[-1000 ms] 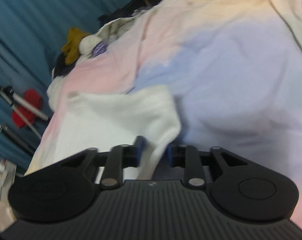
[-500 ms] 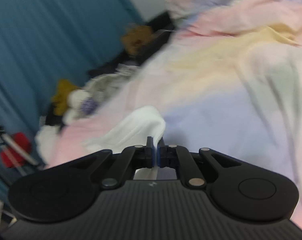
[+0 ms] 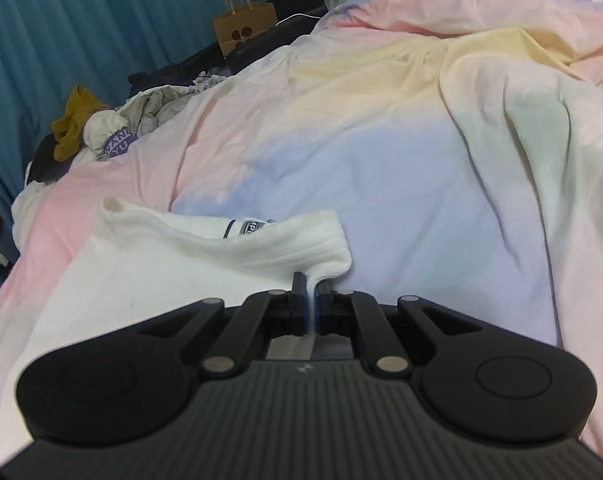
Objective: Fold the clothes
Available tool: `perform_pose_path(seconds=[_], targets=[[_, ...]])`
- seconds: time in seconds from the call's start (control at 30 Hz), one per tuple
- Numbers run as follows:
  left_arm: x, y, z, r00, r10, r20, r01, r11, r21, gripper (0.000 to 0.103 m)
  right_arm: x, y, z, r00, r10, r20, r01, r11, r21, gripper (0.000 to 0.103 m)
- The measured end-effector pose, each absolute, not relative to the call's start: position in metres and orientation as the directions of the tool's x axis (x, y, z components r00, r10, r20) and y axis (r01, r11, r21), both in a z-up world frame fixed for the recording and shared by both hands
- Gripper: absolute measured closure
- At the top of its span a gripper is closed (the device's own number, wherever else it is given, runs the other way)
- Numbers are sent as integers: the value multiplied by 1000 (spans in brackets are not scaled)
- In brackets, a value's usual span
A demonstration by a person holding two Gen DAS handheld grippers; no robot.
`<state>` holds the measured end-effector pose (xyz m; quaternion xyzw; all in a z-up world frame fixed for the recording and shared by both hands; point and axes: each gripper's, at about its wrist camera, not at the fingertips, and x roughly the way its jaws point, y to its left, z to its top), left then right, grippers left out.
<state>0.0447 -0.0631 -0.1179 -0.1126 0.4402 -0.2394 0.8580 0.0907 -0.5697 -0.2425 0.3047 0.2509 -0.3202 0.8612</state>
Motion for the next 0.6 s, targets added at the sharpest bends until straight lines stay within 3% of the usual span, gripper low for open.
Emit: perform_pose_path(seconds=[0.17,0.37,0.5,0.6], targets=[[57,2,-131,476,-479,-738,-97,805,-585,17,123,-582,-249,669,-399,-627,703,612,362,97],[56,78,-161,570,-387,-725,-505,531,-681,14,145,-595,-251,670,-397,-627,706,603,372,97],[52,105,-178,654,-324,-683,-617,294,-730,14,150,-602,-250,674,-391,-627,706,591,391,97],[52,107,-170,708,-242,-664,-608,270,-747,14,149,-601,-250,674,-392,-626,708,586,395,97]])
